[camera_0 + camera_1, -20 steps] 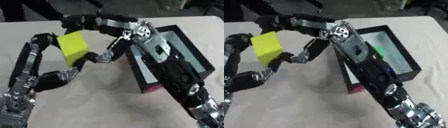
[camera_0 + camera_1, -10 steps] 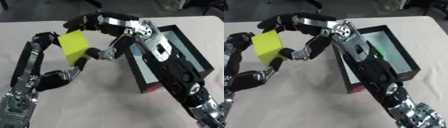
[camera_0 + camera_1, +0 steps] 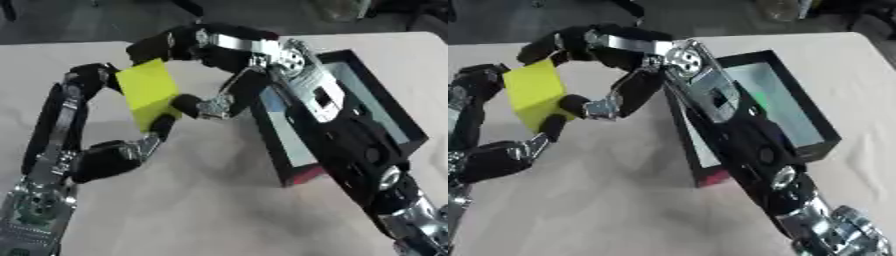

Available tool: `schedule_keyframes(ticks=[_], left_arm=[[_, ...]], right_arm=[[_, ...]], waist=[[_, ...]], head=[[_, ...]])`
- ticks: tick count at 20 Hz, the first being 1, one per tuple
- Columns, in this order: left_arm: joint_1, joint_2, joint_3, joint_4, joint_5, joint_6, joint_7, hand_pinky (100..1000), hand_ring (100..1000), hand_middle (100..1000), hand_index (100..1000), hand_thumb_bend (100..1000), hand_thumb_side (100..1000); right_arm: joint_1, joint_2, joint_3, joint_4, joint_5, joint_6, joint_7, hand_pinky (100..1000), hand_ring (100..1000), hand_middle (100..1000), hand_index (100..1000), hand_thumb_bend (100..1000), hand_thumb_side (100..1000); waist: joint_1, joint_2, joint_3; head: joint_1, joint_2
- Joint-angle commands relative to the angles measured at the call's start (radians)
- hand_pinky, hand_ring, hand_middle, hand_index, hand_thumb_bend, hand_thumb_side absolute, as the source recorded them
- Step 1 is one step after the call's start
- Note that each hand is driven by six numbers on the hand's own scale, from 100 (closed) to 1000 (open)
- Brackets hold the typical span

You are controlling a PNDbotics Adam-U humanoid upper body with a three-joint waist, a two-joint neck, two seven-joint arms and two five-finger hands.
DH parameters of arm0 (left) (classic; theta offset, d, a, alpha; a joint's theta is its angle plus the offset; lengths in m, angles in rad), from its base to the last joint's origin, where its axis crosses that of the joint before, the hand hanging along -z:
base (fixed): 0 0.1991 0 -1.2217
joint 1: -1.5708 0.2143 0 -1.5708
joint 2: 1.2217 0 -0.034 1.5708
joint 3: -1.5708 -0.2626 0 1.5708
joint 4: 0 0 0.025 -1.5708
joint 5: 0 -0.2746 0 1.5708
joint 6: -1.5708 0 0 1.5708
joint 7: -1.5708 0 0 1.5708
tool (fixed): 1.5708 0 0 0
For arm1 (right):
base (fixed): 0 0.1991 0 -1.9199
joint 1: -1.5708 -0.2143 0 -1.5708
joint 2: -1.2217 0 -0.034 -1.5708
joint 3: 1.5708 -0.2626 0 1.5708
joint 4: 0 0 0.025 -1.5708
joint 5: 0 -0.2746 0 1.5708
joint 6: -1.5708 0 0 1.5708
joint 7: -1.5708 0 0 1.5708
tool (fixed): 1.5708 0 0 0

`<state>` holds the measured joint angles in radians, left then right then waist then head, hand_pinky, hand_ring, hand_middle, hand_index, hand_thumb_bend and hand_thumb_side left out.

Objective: Pick up the objects with one hand, pass them to the other hand, and then place them into the box on the other side of the table.

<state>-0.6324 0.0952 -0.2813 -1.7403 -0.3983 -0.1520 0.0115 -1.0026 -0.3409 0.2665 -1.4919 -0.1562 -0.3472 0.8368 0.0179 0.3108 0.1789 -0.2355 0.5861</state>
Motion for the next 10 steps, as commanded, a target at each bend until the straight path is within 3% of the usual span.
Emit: schedule_keyframes(ticks=[1, 10], left_arm=[[-0.031, -0.017, -0.02, -0.028, 0.008, -0.015, -0.001, 708, 507, 436, 527, 100, 257], [-0.037, -0.025, -0.025, -0.03, 0.018, -0.03, 0.0, 707, 503, 436, 527, 100, 258]], right_arm=[[-0.017, -0.002, 0.005, -0.013, -0.001, -0.077, 0.069, 912, 1000, 415, 858, 100, 262], [-0.017, 0.0, 0.008, -0.012, 0.002, -0.081, 0.048, 898, 1000, 405, 815, 100, 267]], waist=[[0.008, -0.086, 0.001], [0.006, -0.087, 0.004]], head=[[0.0, -0.012], [0.0, -0.01]])
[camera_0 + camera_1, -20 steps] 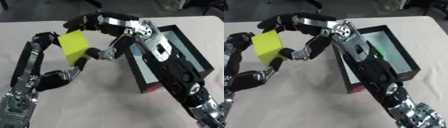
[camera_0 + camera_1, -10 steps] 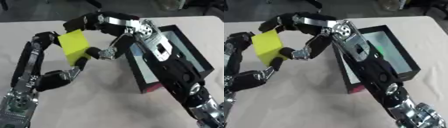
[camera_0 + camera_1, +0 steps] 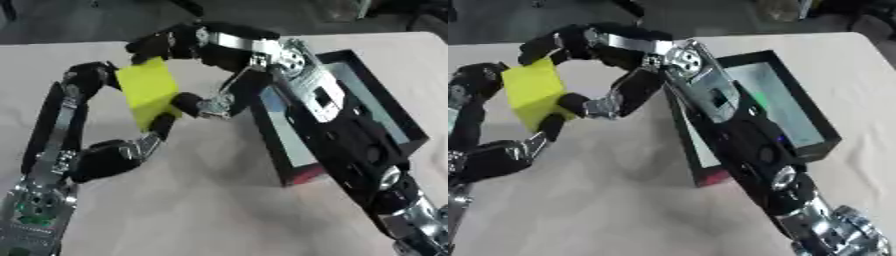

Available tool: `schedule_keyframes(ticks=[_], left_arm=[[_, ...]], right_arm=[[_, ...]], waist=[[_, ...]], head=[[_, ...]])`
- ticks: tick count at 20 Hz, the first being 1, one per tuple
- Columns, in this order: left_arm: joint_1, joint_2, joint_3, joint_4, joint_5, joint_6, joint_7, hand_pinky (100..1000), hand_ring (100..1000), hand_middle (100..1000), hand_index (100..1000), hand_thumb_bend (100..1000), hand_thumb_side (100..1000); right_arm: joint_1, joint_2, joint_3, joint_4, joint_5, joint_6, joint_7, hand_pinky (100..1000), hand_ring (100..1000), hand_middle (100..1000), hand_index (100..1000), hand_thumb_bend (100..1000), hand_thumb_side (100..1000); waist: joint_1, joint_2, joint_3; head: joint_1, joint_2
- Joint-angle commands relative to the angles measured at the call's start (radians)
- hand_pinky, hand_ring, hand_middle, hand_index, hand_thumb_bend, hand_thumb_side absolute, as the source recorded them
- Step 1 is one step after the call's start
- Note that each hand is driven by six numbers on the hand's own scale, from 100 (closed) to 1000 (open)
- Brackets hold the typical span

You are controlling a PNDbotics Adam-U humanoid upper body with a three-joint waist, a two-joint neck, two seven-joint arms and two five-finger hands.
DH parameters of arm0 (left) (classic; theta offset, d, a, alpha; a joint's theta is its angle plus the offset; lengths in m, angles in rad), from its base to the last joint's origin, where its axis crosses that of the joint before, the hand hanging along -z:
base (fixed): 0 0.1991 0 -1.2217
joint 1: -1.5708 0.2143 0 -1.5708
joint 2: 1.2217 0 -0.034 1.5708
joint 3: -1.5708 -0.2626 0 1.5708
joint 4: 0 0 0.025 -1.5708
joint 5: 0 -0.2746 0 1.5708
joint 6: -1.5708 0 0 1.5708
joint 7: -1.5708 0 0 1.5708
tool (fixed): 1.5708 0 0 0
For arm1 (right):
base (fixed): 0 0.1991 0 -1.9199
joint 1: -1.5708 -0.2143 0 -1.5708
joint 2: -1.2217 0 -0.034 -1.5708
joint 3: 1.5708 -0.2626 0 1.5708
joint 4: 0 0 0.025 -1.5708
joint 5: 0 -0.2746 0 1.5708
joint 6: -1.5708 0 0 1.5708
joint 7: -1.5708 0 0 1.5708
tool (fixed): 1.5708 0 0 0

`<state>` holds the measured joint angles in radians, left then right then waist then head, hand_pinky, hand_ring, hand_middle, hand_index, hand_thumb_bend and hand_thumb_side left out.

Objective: Pick up the objects with one hand, pass them to the other hand, and then place them into the box on the other side of the table.

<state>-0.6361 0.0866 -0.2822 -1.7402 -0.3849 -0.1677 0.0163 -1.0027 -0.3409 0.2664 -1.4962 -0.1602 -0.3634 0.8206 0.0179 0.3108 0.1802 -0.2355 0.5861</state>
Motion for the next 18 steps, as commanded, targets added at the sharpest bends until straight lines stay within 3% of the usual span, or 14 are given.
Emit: schedule_keyframes(ticks=[1, 5, 12, 18], left_arm=[[-0.033, -0.017, -0.024, -0.03, 0.005, -0.014, -0.005, 707, 503, 436, 527, 100, 258], [-0.034, -0.019, -0.026, -0.032, 0.005, -0.018, -0.007, 706, 504, 436, 527, 100, 252], [-0.035, -0.022, -0.027, -0.033, -0.002, -0.023, -0.009, 706, 506, 438, 528, 100, 244], [-0.035, -0.024, -0.027, -0.034, -0.009, -0.025, -0.006, 706, 506, 439, 528, 100, 242]], right_arm=[[-0.017, 0.0, 0.009, -0.007, 0.007, -0.065, 0.063, 898, 1000, 405, 815, 100, 267], [-0.016, 0.001, 0.01, -0.004, 0.005, -0.064, 0.062, 894, 1000, 405, 761, 100, 248], [-0.014, 0.002, 0.01, -0.008, -0.012, -0.056, 0.055, 896, 1000, 403, 828, 100, 226], [-0.012, 0.002, 0.012, -0.012, -0.026, -0.044, 0.06, 893, 1000, 373, 786, 100, 250]], waist=[[0.006, -0.087, 0.002], [0.005, -0.088, 0.003], [0.004, -0.087, 0.007], [0.003, -0.086, 0.009]], head=[[-0.001, -0.01], [-0.001, -0.008], [-0.005, -0.005], [-0.008, -0.004]])
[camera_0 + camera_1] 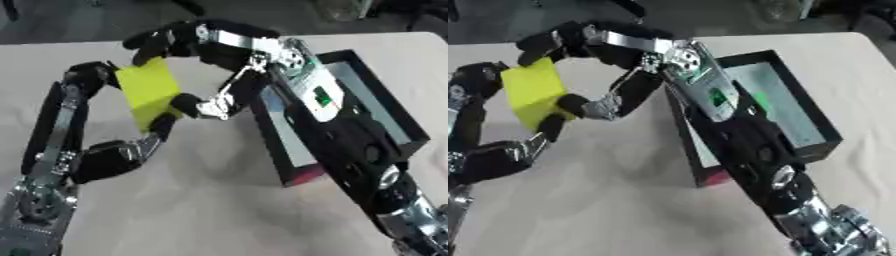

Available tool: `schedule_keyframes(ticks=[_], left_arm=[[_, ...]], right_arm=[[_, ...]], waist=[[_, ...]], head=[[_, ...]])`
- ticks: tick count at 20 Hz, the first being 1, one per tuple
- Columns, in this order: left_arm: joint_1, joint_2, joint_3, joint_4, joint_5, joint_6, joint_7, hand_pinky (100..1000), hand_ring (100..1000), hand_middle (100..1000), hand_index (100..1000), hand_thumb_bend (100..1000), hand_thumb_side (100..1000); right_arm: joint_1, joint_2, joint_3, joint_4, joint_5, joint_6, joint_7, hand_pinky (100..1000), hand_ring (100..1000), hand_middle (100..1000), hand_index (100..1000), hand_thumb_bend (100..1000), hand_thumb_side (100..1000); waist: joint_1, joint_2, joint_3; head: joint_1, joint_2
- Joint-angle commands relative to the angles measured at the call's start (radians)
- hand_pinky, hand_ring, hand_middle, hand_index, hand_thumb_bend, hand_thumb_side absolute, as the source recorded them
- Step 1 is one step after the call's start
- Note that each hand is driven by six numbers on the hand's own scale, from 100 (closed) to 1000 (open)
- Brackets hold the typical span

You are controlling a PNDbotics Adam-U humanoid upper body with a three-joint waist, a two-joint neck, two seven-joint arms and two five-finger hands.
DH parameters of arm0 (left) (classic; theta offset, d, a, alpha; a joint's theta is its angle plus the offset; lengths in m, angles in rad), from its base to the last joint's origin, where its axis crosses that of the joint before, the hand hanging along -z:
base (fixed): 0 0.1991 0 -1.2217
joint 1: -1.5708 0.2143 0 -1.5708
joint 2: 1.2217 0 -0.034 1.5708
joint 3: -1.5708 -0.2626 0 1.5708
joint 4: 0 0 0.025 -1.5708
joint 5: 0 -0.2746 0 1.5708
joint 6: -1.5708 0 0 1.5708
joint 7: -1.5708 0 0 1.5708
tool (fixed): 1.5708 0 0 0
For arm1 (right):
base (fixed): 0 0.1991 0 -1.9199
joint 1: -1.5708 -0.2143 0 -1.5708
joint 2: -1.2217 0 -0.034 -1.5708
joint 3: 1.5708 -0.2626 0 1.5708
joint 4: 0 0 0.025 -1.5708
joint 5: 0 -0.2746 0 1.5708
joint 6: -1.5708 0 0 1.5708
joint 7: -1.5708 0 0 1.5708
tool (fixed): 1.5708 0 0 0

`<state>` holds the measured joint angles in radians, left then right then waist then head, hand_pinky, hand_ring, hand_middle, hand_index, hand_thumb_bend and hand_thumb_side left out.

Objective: Pick up the objects with one hand, pass them to the other hand, and then place them into the box on the other side of the table.

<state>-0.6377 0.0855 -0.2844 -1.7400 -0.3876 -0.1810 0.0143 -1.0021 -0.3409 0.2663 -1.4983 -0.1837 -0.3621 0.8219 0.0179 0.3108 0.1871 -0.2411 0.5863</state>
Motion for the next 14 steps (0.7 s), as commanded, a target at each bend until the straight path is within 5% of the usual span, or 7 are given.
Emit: schedule_keyframes(ticks=[1, 14], left_arm=[[-0.034, -0.023, -0.025, -0.034, -0.007, -0.012, -0.003, 706, 506, 439, 528, 100, 241], [-0.037, -0.025, -0.027, -0.034, -0.021, -0.013, 0.001, 704, 504, 442, 535, 100, 194]], right_arm=[[-0.012, 0.002, 0.013, -0.011, -0.006, -0.043, 0.06, 892, 1000, 363, 774, 100, 259], [-0.012, -0.003, 0.019, -0.033, -0.079, 0.018, 0.057, 896, 1000, 352, 770, 100, 243]], waist=[[0.003, -0.086, 0.002], [0.004, -0.086, -0.008]], head=[[-0.003, -0.004], [0.01, -0.01]])
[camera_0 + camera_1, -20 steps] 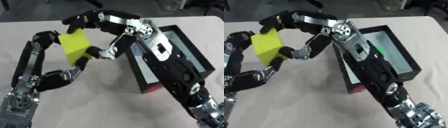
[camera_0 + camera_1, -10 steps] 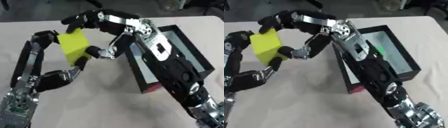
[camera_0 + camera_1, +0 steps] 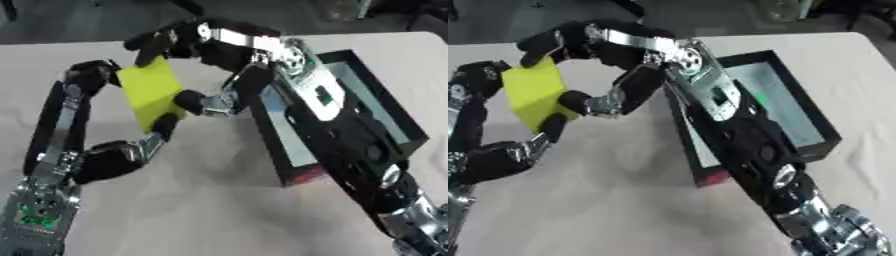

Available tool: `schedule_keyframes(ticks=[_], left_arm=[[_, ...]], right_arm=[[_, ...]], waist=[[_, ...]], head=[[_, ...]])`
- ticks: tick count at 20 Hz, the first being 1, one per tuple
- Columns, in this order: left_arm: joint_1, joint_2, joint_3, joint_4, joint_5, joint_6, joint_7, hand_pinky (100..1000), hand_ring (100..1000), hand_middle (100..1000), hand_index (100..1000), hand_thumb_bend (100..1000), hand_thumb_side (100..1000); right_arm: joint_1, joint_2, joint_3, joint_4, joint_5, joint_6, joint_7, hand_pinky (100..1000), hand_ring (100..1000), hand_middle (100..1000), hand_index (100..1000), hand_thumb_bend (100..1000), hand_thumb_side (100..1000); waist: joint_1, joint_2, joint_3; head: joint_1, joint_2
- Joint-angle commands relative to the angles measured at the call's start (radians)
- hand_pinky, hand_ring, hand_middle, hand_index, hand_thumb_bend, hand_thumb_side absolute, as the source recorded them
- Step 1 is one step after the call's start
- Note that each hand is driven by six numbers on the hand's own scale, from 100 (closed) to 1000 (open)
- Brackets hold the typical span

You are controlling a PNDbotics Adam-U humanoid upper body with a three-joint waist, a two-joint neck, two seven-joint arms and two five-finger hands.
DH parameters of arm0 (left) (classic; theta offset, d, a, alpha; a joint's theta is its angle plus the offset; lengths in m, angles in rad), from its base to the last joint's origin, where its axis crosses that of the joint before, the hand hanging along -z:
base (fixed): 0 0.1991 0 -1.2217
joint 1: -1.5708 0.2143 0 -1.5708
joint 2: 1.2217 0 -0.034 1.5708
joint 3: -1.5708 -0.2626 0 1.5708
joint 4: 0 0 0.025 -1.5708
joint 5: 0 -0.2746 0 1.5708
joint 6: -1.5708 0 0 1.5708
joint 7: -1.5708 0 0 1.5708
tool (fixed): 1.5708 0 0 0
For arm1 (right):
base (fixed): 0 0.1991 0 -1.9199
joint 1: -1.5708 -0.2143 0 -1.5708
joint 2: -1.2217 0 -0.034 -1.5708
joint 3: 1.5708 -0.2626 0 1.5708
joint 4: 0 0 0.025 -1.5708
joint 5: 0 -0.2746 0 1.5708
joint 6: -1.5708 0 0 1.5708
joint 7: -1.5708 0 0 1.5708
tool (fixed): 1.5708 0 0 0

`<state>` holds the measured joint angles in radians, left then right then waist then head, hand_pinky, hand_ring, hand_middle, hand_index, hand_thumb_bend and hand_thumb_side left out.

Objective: Pick up the objects with one hand, pass them to the other hand, and then place them into the box on the other side of the table.

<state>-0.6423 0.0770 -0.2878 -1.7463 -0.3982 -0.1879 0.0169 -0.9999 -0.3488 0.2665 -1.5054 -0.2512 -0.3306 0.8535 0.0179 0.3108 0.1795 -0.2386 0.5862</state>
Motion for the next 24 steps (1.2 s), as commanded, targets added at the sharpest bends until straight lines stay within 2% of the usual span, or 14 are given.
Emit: schedule_keyframes(ticks=[1, 3, 4, 5, 7, 9, 16, 24], left_arm=[[-0.033, -0.017, -0.023, -0.028, -0.01, -0.006, 0.001, 702, 502, 438, 532, 100, 195], [-0.033, -0.017, -0.023, -0.028, -0.01, -0.005, 0.008, 698, 499, 431, 529, 100, 203], [-0.033, -0.017, -0.023, -0.027, -0.01, -0.004, 0.013, 697, 496, 428, 528, 100, 210], [-0.034, -0.017, -0.023, -0.027, -0.01, -0.003, 0.017, 696, 495, 426, 528, 100, 214], [-0.033, -0.017, -0.023, -0.027, -0.007, -0.001, 0.026, 692, 488, 421, 529, 100, 227], [-0.033, -0.017, -0.024, -0.027, -0.004, 0.0, 0.033, 689, 486, 419, 531, 100, 229], [-0.034, -0.018, -0.026, -0.032, 0.0, -0.007, 0.056, 685, 485, 421, 534, 100, 245], [-0.035, -0.02, -0.025, -0.042, -0.022, -0.028, 0.07, 683, 488, 425, 537, 100, 233]], right_arm=[[-0.014, 0.005, 0.019, -0.03, -0.018, -0.015, 0.024, 905, 1000, 398, 830, 100, 204], [-0.013, 0.004, 0.02, -0.038, -0.028, -0.029, 0.028, 920, 1000, 506, 973, 100, 214], [-0.013, 0.003, 0.021, -0.043, -0.031, -0.04, 0.035, 931, 1000, 566, 1000, 100, 202], [-0.013, 0.002, 0.022, -0.047, -0.033, -0.051, 0.044, 935, 1000, 585, 1000, 129, 195], [-0.013, 0.0, 0.028, -0.058, -0.033, -0.077, 0.051, 957, 1000, 685, 1000, 270, 162], [-0.011, -0.002, 0.037, -0.068, -0.026, -0.106, 0.053, 971, 1000, 731, 1000, 298, 168], [-0.008, -0.002, 0.049, -0.062, 0.012, -0.173, 0.054, 999, 1000, 797, 1000, 318, 158], [-0.008, -0.002, 0.049, -0.05, 0.075, -0.19, 0.054, 981, 1000, 753, 1000, 290, 173]], waist=[[0.004, -0.085, -0.001], [0.004, -0.085, -0.003], [0.004, -0.085, -0.003], [0.004, -0.085, -0.004], [0.004, -0.084, -0.004], [0.004, -0.084, -0.005], [0.004, -0.082, -0.004], [0.003, -0.079, -0.003]], head=[[0.011, -0.011], [0.02, -0.012], [0.023, -0.012], [0.025, -0.012], [0.027, -0.013], [0.029, -0.016], [0.031, -0.019], [0.031, -0.019]])
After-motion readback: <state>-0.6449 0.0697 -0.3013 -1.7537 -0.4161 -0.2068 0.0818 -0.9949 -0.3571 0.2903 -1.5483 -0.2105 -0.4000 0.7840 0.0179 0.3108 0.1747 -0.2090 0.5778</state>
